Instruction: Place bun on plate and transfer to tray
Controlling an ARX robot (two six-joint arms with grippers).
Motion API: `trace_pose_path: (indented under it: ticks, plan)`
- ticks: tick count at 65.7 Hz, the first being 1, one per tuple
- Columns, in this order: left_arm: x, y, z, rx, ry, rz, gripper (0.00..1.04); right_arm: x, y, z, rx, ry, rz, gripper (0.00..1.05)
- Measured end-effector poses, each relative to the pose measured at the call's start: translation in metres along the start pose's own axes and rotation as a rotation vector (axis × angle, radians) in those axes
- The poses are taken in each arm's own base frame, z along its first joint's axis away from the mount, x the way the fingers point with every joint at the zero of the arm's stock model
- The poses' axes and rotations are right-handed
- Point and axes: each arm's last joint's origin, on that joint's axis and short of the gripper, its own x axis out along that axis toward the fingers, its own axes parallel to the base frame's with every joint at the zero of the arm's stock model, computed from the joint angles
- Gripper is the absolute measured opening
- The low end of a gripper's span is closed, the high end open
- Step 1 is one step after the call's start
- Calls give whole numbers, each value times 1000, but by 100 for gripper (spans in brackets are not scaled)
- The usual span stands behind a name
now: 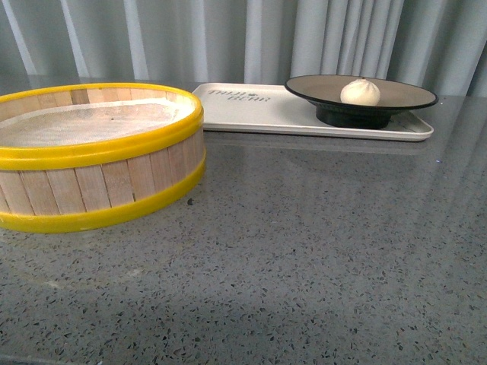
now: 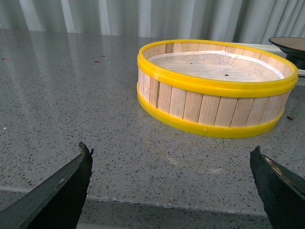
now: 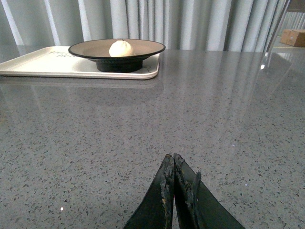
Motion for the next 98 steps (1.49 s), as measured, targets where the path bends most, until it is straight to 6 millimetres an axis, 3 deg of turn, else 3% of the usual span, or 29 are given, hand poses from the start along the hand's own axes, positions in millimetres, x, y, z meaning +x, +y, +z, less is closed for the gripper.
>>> trace_pose_path:
  ticks: [36, 98]
  plan:
    - [0, 0, 0, 0, 0, 0, 98, 0, 0, 0, 2, 0, 0, 98]
    - [0, 0, 0, 0, 0, 0, 98, 0, 0, 0, 0, 0, 0, 96]
